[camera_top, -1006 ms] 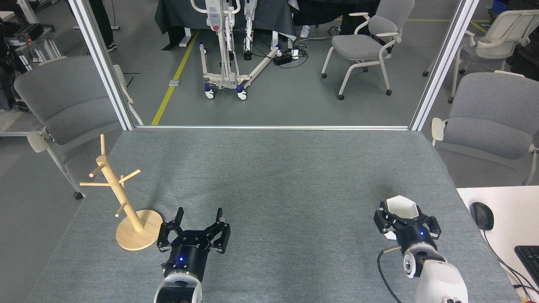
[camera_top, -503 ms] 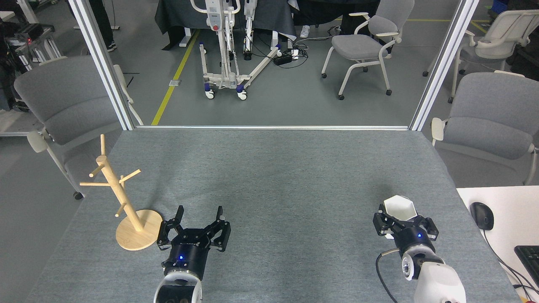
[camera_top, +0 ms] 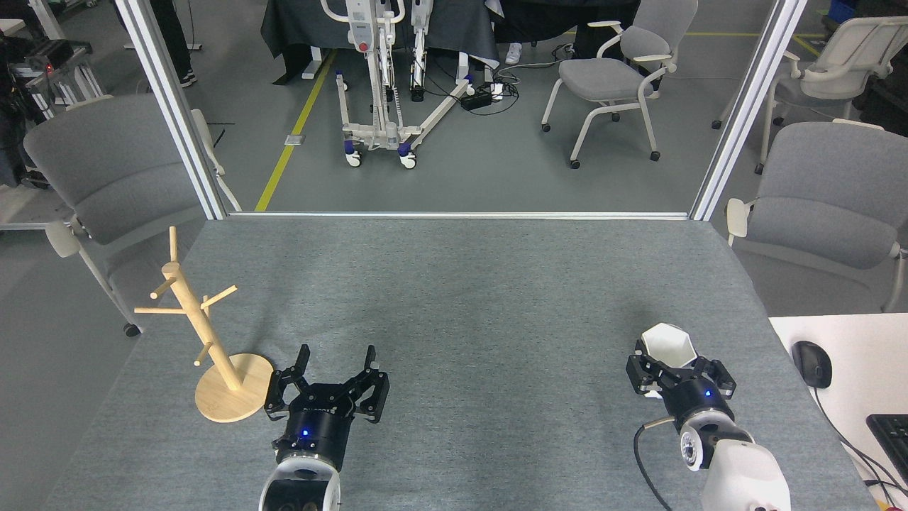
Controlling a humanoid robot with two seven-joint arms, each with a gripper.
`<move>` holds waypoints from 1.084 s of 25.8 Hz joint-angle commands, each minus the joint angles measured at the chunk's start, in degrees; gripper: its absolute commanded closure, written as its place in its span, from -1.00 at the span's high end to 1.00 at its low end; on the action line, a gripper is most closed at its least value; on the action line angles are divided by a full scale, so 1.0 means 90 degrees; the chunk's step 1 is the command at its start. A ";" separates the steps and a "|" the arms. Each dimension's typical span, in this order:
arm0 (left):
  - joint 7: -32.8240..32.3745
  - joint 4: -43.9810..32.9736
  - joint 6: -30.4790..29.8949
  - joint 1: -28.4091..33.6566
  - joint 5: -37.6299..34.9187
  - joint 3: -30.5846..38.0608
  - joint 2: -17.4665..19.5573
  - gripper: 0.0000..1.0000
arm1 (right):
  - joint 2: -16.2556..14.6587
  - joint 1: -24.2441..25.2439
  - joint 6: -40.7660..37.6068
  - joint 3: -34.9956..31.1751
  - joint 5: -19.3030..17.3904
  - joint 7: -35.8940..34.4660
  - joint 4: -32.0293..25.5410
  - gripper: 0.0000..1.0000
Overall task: Hang cup on storage rack
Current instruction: 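Carry the cup toward the center and bring the left gripper beneath it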
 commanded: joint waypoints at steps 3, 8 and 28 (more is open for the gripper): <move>0.0009 -0.0128 -0.0083 0.0026 0.0000 -0.0019 0.0029 0.99 | -0.0029 0.0229 -0.0073 -0.0004 -0.0138 0.1214 -0.1430 -0.28; 0.0116 -0.0167 -0.0668 0.0280 -0.0059 -0.0400 0.0097 0.99 | -0.0019 0.1001 0.0347 -0.0101 -0.0802 0.2562 -0.3735 -0.24; -0.0851 -0.0001 -0.1382 -0.0599 -0.1445 -0.3262 -0.0128 0.98 | 0.0420 0.0991 0.4185 0.2487 0.0312 0.3519 -0.6001 -0.53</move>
